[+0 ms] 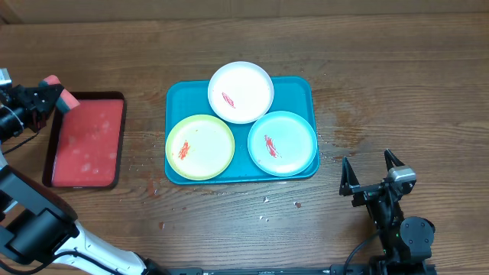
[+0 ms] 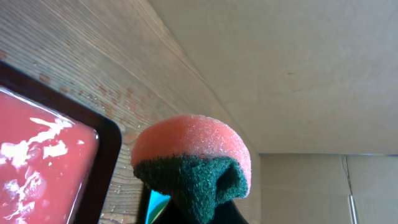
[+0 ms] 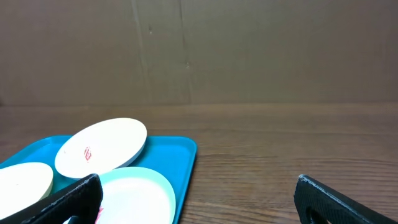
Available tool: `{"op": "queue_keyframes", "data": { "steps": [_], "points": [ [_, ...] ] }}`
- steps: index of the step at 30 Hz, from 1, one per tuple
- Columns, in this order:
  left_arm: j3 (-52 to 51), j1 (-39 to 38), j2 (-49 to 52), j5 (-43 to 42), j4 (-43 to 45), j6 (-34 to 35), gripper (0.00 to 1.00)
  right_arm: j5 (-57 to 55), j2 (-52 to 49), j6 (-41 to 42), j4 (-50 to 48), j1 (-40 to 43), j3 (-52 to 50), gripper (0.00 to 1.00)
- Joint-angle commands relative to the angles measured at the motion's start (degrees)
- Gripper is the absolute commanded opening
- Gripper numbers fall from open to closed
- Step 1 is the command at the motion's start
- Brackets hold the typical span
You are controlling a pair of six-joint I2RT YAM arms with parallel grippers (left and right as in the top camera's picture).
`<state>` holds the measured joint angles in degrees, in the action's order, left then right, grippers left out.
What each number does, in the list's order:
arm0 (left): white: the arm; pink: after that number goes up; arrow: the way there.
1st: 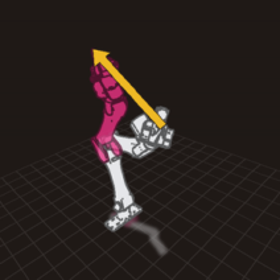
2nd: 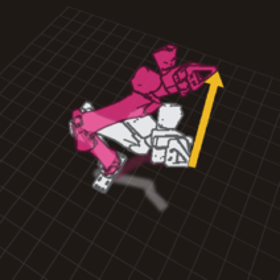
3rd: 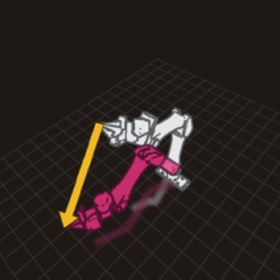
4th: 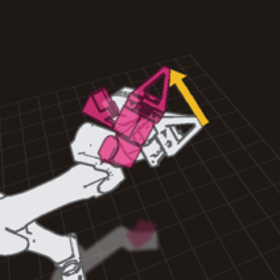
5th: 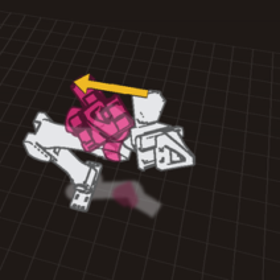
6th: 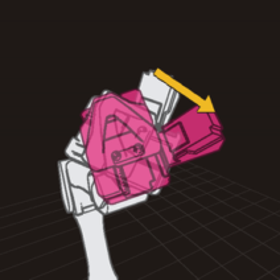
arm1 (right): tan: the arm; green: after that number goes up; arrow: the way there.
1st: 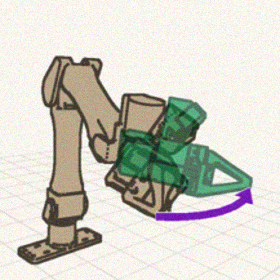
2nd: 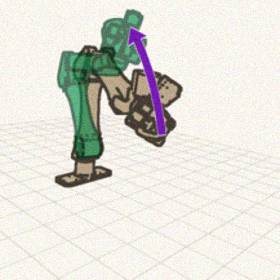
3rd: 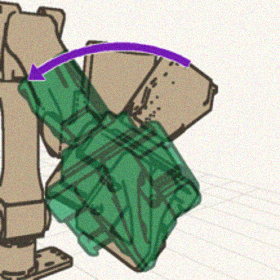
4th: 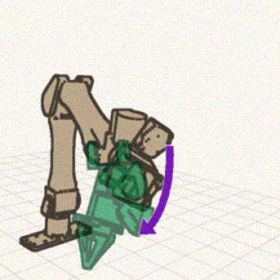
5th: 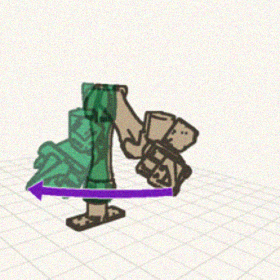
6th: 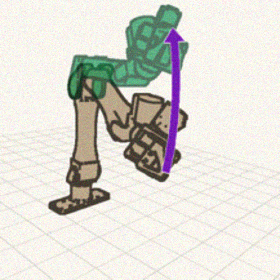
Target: Clean dirty plates on tray and stack at the side
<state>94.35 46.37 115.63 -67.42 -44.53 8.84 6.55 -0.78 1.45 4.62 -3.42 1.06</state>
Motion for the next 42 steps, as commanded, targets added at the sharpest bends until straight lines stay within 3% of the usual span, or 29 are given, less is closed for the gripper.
{"op": "queue_keyframes", "data": {
  "steps": [1,4,7,14,17,20,23,26,29,34,38,42],
  "points": [
    [0.3,-0.5,-2.0,9.0,-0.9,-5.3,0.04,-0.7,0.6,0.0,-0.3,0.2,-0.6,1.00],
    [-3.2,-1.8,-1.9,25.2,0.2,-8.9,0.04,-0.7,0.6,0.0,-0.3,0.2,-0.6,1.00],
    [-7.9,-2.4,-1.6,26.8,2.3,-8.9,0.04,-0.7,0.6,0.0,-0.3,0.2,-0.6,1.00],
    [-4.3,0.2,-3.7,-3.5,4.0,-10.2,0.04,-0.7,0.6,0.0,-0.3,0.2,-0.6,1.00],
    [-2.0,0.9,-6.2,-6.2,4.0,-10.2,0.04,-0.7,0.6,0.0,-0.3,0.2,-0.6,1.00],
    [-1.9,0.8,-8.5,-1.6,3.5,-10.6,0.04,-0.7,0.6,0.0,-0.3,0.2,-0.6,1.00],
    [-2.8,-0.9,-8.3,13.5,0.8,-14.0,0.04,-0.7,0.6,0.0,-0.3,0.2,-0.6,1.00],
    [-7.6,-4.1,-5.9,29.2,1.6,-14.0,0.04,-0.7,0.6,0.0,-0.3,0.2,-0.6,1.00],
    [-10.7,-7.0,-2.0,39.0,2.7,-11.5,0.04,-0.7,0.6,0.0,-0.3,0.2,-0.6,1.00],
    [-7.8,-7.5,-2.0,35.4,1.1,-9.9,0.04,-0.7,0.6,0.0,-0.3,0.2,-0.6,1.00],
    [0.7,-7.2,-7.4,34.1,-5.1,-10.2,0.04,-0.7,0.6,0.0,-0.3,0.2,-0.6,1.00],
    [2.3,-8.0,-12.8,35.7,-6.0,-14.4,0.04,-0.7,0.6,0.0,-0.3,0.2,-0.6,1.00]
  ]
}}
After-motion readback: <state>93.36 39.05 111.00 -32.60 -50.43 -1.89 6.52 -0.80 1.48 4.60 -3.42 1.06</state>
